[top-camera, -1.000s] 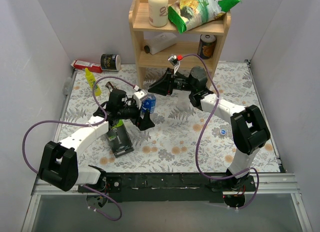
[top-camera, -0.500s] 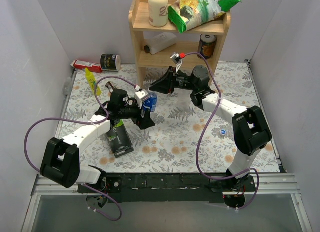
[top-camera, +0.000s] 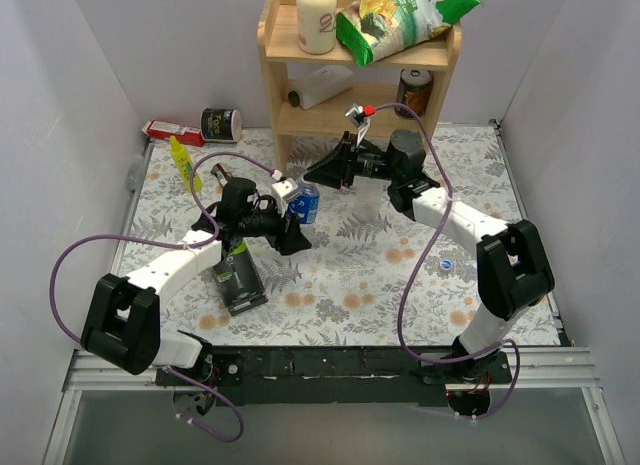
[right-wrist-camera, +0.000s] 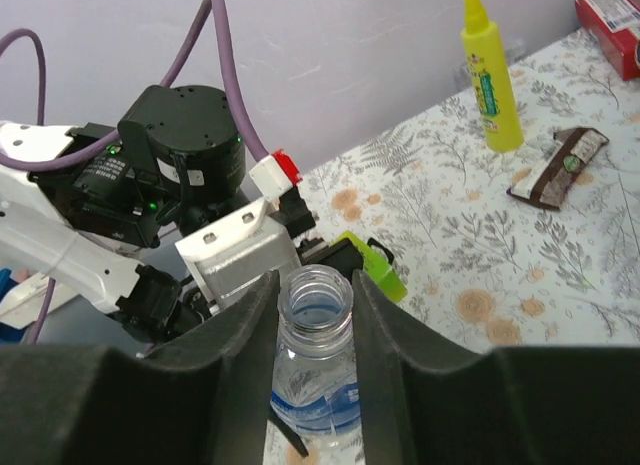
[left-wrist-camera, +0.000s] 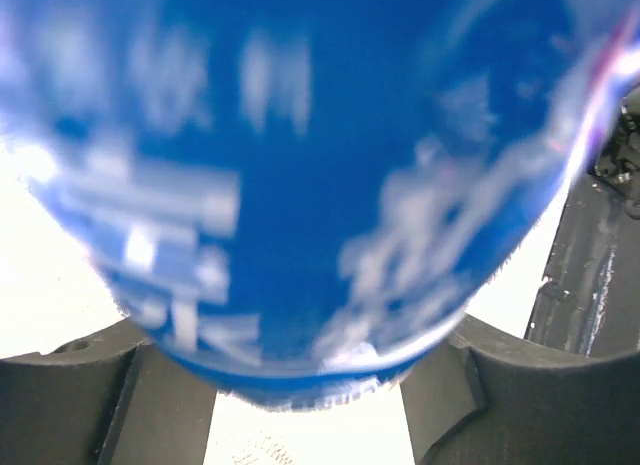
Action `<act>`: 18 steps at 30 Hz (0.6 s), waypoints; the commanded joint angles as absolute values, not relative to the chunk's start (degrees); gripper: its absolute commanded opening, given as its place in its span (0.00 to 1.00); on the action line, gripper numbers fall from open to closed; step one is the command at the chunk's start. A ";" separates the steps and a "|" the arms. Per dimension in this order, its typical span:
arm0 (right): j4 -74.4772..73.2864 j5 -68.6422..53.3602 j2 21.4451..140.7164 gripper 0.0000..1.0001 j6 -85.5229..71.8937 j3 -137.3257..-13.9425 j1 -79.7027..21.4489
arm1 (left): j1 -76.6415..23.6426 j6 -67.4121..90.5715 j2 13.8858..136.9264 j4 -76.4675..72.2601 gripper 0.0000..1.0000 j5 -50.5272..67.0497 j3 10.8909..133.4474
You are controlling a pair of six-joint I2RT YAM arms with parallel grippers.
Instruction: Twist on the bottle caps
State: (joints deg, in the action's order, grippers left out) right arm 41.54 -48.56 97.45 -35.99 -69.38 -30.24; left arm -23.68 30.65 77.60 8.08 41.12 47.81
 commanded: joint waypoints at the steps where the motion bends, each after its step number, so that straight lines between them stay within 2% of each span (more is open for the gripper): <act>1: 23.50 -50.09 91.59 0.48 -23.41 -73.73 -27.52 | -23.64 32.25 75.77 3.61 0.40 44.56 47.20; 2: 18.42 -50.53 90.89 0.58 -19.38 -75.39 -27.25 | -23.64 32.26 75.50 3.26 0.39 46.82 46.94; 3: 13.67 -51.06 90.01 0.75 -12.20 -77.32 -27.07 | -23.64 32.26 75.24 3.34 0.37 47.98 47.02; 4: 2.66 -51.06 89.65 0.78 -7.87 -82.83 -26.55 | -23.64 32.08 75.15 3.51 0.36 49.38 47.11; 6: -8.30 -50.19 88.34 0.84 -0.21 -88.83 -26.19 | -23.73 31.20 74.88 4.30 0.32 52.63 47.29; 7: -18.01 -49.75 87.46 0.88 9.83 -92.51 -25.93 | -23.73 30.85 74.45 4.31 0.28 53.60 47.02; 8: -21.76 -49.31 86.49 0.89 13.15 -93.16 -25.58 | -24.08 29.98 74.36 4.22 0.25 54.14 46.41; 9: -25.97 -47.74 83.87 0.91 16.49 -93.25 -25.05 | -24.52 28.32 74.36 4.22 0.17 53.27 45.36; 10: -33.24 -46.94 82.37 0.91 22.35 -91.95 -23.66 | -24.96 26.56 74.53 4.83 0.00 52.48 45.00; 11: -36.96 -45.98 80.79 0.91 25.63 -90.28 -22.77 | -25.22 24.89 74.62 6.14 0.00 51.77 44.74; 13: -41.99 -40.72 75.25 0.83 31.87 -84.76 -19.45 | -25.75 20.49 74.44 7.03 0.00 48.44 43.42; 15: -44.65 -31.87 69.38 0.76 37.43 -74.57 -17.06 | -25.84 18.38 74.27 9.31 0.00 45.98 43.42; 18: -43.33 -27.18 65.93 0.74 41.56 -63.13 -8.20 | -25.93 15.56 73.04 14.23 0.00 42.28 44.64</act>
State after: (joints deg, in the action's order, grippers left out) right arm -32.64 -38.92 67.42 28.14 -75.22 -15.90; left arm -25.76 22.11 76.27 8.88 46.87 43.70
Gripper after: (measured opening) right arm 0.745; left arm 0.579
